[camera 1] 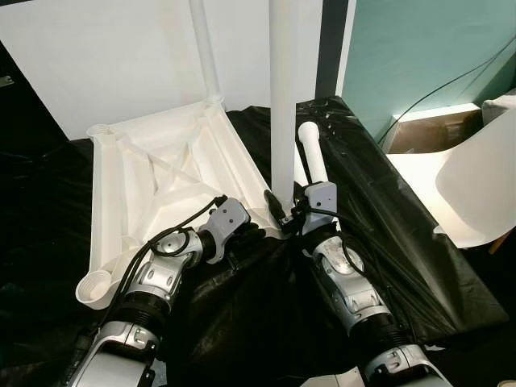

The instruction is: Building children table

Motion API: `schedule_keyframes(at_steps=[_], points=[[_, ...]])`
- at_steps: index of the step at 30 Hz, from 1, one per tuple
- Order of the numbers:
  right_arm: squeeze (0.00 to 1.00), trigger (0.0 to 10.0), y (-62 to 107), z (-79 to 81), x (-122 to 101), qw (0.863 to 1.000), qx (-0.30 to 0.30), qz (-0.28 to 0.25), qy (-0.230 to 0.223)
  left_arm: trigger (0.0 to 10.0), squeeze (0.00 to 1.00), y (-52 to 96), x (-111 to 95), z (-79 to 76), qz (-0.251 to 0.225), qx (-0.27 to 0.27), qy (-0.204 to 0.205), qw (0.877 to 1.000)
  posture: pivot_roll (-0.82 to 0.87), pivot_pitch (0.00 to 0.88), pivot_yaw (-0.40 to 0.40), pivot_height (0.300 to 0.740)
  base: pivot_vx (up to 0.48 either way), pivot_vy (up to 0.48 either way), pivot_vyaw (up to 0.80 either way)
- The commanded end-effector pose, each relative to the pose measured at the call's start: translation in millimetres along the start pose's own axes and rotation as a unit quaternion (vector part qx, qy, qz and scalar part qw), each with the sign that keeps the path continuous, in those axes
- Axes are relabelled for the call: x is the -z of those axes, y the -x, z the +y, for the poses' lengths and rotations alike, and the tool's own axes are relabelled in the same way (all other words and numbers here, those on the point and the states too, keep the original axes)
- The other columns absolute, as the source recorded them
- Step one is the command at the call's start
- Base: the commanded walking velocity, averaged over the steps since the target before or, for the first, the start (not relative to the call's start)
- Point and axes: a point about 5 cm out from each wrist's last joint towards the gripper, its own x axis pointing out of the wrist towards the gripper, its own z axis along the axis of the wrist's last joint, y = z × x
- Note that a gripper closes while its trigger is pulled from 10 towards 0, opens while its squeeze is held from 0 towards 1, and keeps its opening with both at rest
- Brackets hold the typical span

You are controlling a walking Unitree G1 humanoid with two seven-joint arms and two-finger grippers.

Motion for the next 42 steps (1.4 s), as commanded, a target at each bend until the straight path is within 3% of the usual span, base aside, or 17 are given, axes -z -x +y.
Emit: schedule_keyframes(at_steps=[1,2,4,5,7,8,12,18,32,33,34,35,42], points=[[0.00,10.0,4.8,-6.5,8.7,1.000,0.010,0.023,-0.012,10.0,0.00,5.1,27.5,-4.2,0.054,-0.018,0.035,0.998,-0.04,0.000,0.085,0.740,0.000,0.000,0.00],[1.00,10.0,4.3,-7.3,9.9,1.000,-0.011,0.027,-0.010,10.0,0.00,5.2,27.4,-3.9,0.054,-0.019,0.034,0.998,-0.04,0.000,0.085,0.740,0.000,0.000,0.00],[1.00,10.0,3.1,-14.7,10.2,0.998,-0.059,0.035,-0.006,10.0,0.00,4.6,27.0,-3.4,0.054,-0.019,0.034,0.998,-0.04,0.000,0.082,0.740,0.000,0.000,0.00],[0.89,10.0,2.2,-19.4,8.8,0.995,-0.088,0.038,-0.005,10.0,0.00,4.3,26.8,-3.0,0.054,-0.020,0.034,0.998,-0.04,0.000,0.082,0.740,0.000,0.000,0.00],[0.89,10.0,1.6,-22.3,7.7,0.994,-0.104,0.039,-0.004,10.0,0.00,4.0,26.5,-2.7,0.054,-0.020,0.034,0.998,-0.04,0.000,0.078,0.740,0.000,0.000,0.00],[0.00,10.0,0.7,-27.2,3.3,0.991,-0.130,0.033,-0.002,10.0,0.00,3.5,26.0,-2.6,0.053,-0.021,0.034,0.998,-0.04,0.000,0.078,0.740,0.000,0.000,0.00],[0.00,10.0,0.2,-42.5,-8.9,0.982,-0.184,0.021,0.030,10.0,0.00,1.3,24.7,-3.8,0.050,-0.020,0.034,0.998,-0.05,0.000,0.077,0.740,0.000,0.000,0.00],[0.00,10.0,-4.0,-59.0,-16.0,0.974,-0.211,0.022,0.078,10.0,0.00,0.9,25.0,-4.6,0.050,-0.020,0.035,0.998,-0.05,0.000,0.070,0.740,0.000,0.000,0.00],[0.00,10.0,-19.8,-47.6,-7.8,0.952,-0.292,0.060,0.061,10.0,0.00,3.7,23.7,-1.8,0.051,-0.022,0.029,0.998,-0.03,0.000,0.071,0.740,0.000,0.000,0.00],[0.00,3.5,-20.4,-46.5,-7.4,0.949,-0.302,0.064,0.059,10.0,0.00,3.9,23.8,-1.8,0.051,-0.023,0.029,0.998,-0.01,0.000,0.068,0.740,0.000,0.000,0.00],[0.00,3.5,-20.4,-46.5,-7.4,0.949,-0.302,0.064,0.059,10.0,0.00,3.9,23.8,-1.8,0.051,-0.023,0.029,0.998,-0.01,0.000,0.068,0.740,0.000,0.000,0.00],[0.00,0.0,-20.5,-45.7,-6.8,0.946,-0.311,0.068,0.058,10.0,0.00,4.1,24.0,-2.0,0.051,-0.023,0.029,0.998,-0.01,0.000,0.066,0.740,0.000,0.000,0.00],[0.00,0.0,-20.0,-51.9,-1.1,0.948,-0.304,0.084,0.045,10.0,0.00,4.5,25.1,-3.5,0.050,-0.025,0.030,0.998,-0.02,0.000,0.063,0.740,0.000,0.000,0.00]])
